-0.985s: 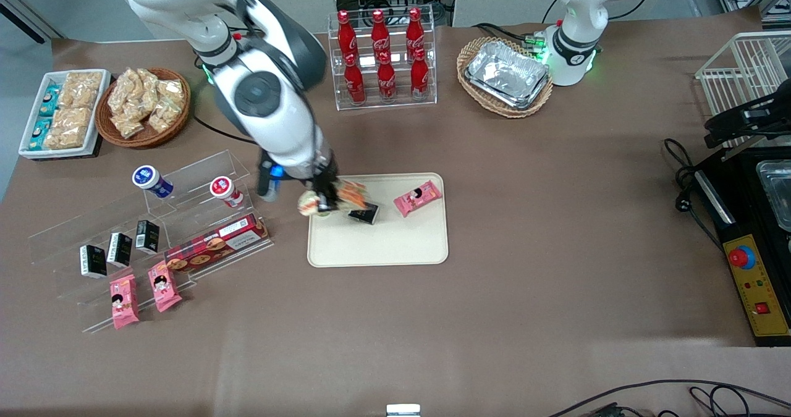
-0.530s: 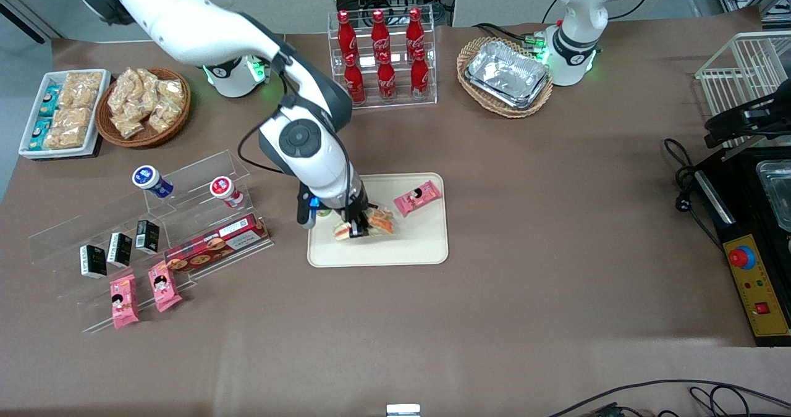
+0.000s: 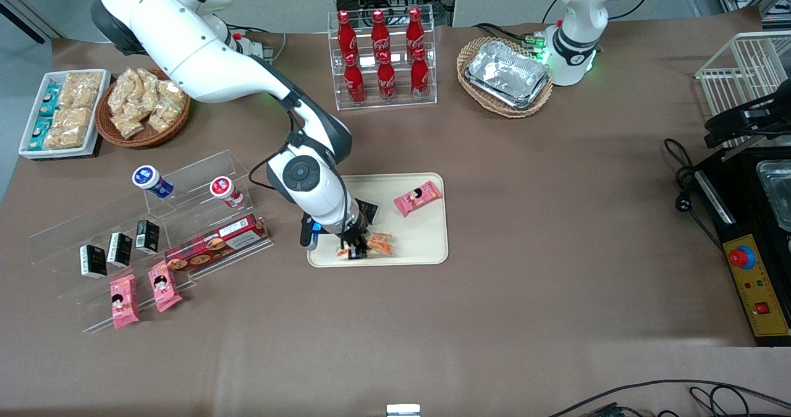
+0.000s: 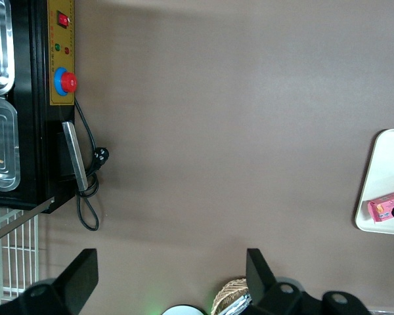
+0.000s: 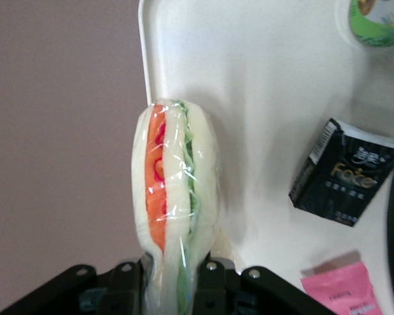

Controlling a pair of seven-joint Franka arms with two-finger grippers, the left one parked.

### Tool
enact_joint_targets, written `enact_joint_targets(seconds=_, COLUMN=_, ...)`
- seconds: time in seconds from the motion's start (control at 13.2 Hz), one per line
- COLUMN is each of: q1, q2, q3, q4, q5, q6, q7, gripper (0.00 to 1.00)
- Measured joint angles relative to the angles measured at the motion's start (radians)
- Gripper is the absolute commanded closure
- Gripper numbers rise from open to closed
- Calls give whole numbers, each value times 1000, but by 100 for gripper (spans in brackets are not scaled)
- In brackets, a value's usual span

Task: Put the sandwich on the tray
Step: 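Lower the sandwich onto the tray beside the black box, then open the right gripper and lift it away from the sandwich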

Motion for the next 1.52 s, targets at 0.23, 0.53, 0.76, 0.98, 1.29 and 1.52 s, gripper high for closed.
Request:
enact_joint_targets(seconds=0.23, q1=53, q2=28, q3=-55, q4=1, q5=0, q6=37, q7=4, gripper=100)
enact_joint_targets(seconds=0.53, q1=74, q2=39, q3=-64, q4=4, q5=0, q6=40, q7=14, gripper=53)
enact_joint_targets(seconds=0.76, q1=74, q2=40, q3=-66, q4=5, q5=0, q6=40, q7=14, gripper=0)
enact_joint_targets(seconds=0.98, q1=74, q2=38, q3=-77, q4=24, q5=-1, q6=40, q7=12, gripper=0)
enact_joint_targets(seconds=1.29, q1=55, q2=-28, q3=-86, q4=72, q5=-1, q6=-95, q7=9, gripper=0)
enact_joint_targets(seconds=1.52, q1=40, q2=-150, q3=-85, q4=82, q5=74, q6=-287, q7=-61, gripper=0)
